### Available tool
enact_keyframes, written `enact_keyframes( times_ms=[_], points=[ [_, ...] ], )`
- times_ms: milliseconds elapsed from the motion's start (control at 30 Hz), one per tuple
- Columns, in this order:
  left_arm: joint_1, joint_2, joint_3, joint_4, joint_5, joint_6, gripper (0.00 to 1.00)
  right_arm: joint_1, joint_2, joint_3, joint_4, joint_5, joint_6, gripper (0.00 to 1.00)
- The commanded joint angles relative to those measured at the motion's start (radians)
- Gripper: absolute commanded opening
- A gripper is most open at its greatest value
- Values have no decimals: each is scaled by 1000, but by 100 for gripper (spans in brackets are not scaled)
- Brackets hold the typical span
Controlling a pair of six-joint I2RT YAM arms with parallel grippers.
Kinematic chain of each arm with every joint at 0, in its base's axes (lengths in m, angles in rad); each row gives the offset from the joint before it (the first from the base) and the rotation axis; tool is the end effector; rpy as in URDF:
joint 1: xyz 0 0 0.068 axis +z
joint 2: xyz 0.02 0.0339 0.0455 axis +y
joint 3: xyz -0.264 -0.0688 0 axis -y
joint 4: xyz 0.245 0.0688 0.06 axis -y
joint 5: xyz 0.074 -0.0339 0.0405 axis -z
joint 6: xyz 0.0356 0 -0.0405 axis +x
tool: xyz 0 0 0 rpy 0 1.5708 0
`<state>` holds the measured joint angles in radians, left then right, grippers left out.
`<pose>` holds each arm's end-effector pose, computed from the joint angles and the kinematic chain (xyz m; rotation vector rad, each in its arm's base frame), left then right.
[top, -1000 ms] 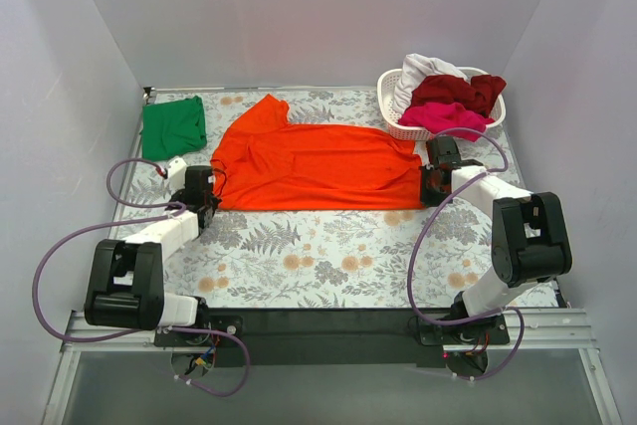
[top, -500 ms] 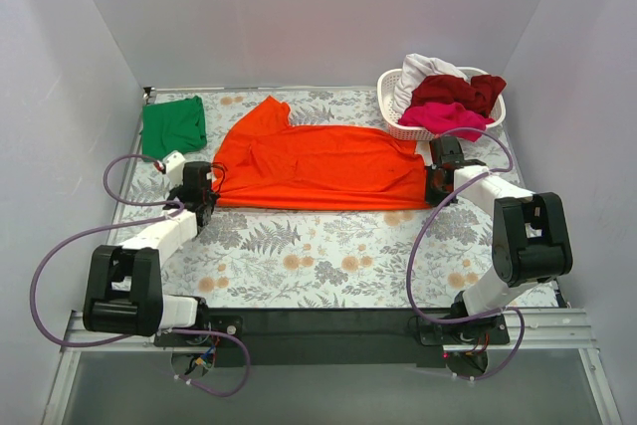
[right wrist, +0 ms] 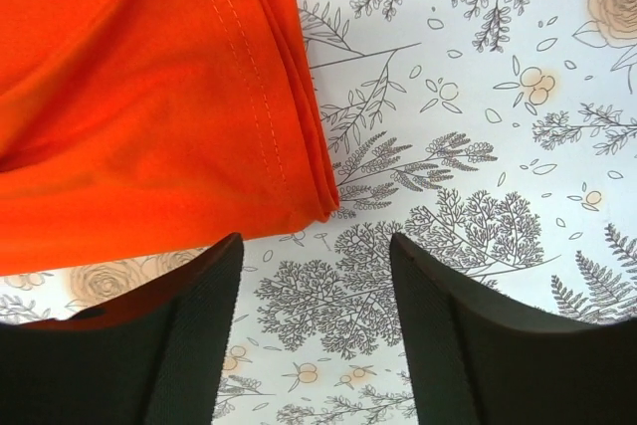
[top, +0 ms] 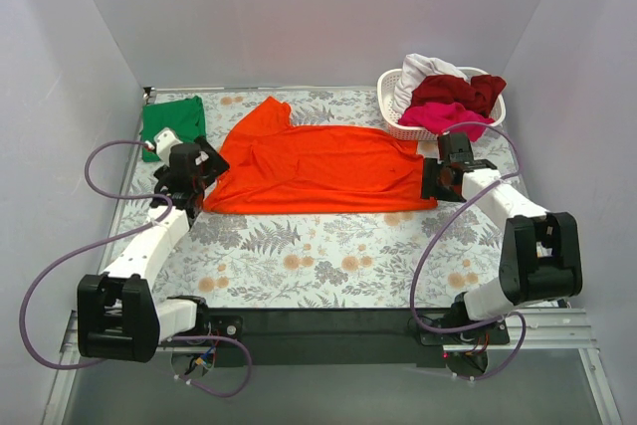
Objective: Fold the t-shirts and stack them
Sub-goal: Fold the tshirt
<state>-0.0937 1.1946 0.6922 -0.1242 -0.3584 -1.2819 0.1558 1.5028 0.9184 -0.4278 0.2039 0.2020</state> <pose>0.2536 -0.0113 0.2307 -1.3812 1.6860 -0.3997 0.2947 0.0390 0.1995 0.1339 2.5522 -0.1268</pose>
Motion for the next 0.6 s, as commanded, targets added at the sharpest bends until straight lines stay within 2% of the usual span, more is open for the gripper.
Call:
enact_keyframes(
  times_ms=[0, 133, 200, 400, 567],
  points=[
    [-1, -15, 72, -45, 108, -20, 87, -7, -53, 31, -20, -11, -13, 57],
    [-3, -12, 115, -40, 280, -30, 87, -4, -62, 54, -22, -53, -21, 70],
    [-18, -1, 133, -35, 353, -31, 88, -4, -62, 65, -19, -67, -24, 72],
    [-99, 48, 171, -29, 289, -16, 88, 4, -41, 108, 15, -130, -30, 73],
    [-213, 152, 197, 4, 226, -25, 87, 22, -9, 128, 64, -196, -33, 73]
  ],
)
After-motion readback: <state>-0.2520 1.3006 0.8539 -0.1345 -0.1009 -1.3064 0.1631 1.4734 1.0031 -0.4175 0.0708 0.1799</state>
